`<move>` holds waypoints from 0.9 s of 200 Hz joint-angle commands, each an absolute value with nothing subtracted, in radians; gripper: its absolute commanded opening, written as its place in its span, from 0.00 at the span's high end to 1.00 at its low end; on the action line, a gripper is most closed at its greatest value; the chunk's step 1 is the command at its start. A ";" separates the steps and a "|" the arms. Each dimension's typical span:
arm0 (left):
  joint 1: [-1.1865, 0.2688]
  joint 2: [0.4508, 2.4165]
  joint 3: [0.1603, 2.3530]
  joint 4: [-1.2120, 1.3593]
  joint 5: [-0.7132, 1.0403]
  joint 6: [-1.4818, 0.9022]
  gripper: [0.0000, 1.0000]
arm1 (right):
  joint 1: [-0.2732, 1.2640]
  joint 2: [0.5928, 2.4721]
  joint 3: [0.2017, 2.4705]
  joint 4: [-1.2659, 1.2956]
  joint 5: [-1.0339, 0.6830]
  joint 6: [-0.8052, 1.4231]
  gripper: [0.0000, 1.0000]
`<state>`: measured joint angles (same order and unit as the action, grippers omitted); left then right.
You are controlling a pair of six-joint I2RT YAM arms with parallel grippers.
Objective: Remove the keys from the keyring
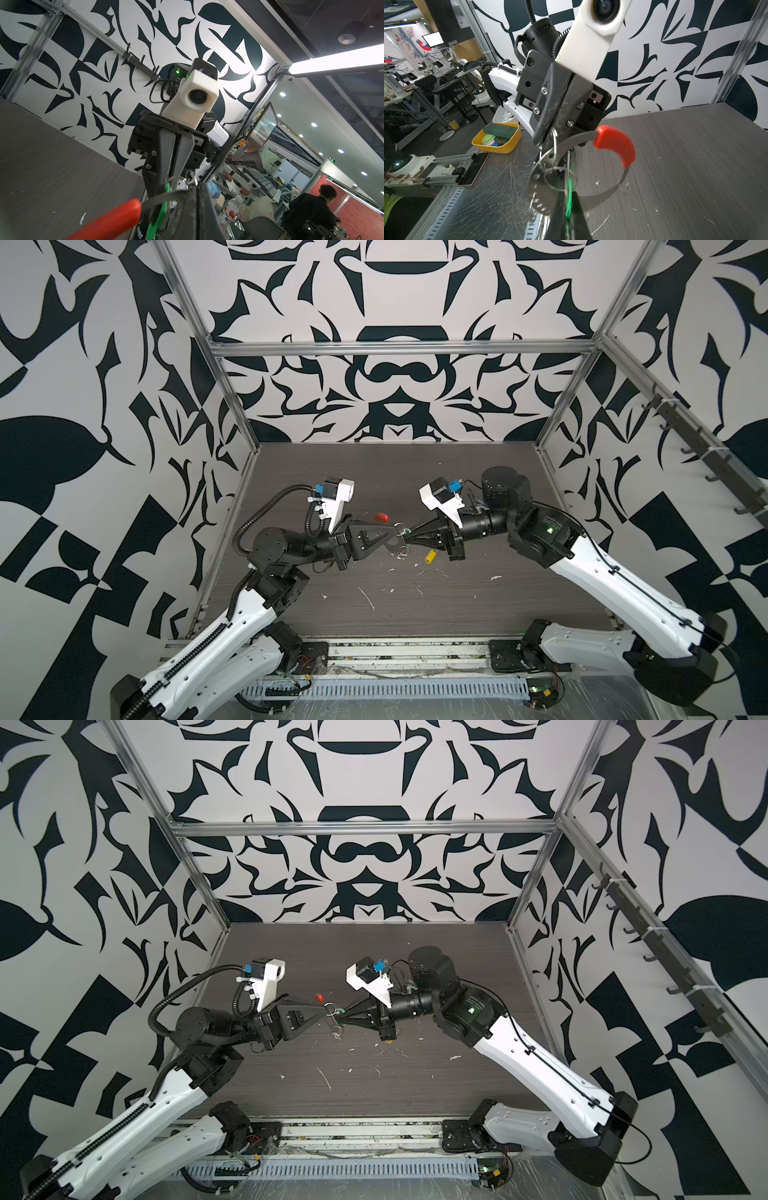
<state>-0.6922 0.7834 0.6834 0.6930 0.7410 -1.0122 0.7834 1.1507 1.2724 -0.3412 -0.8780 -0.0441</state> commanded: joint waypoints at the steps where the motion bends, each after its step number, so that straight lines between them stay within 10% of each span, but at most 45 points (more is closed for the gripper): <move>1: -0.703 0.726 0.714 0.910 0.738 -0.971 1.00 | 0.793 1.158 1.237 -0.382 -0.740 -0.013 1.00; 180: -0.703 0.694 0.728 0.777 0.740 -0.730 1.00 | 0.921 1.150 1.139 -0.251 -0.653 0.067 1.00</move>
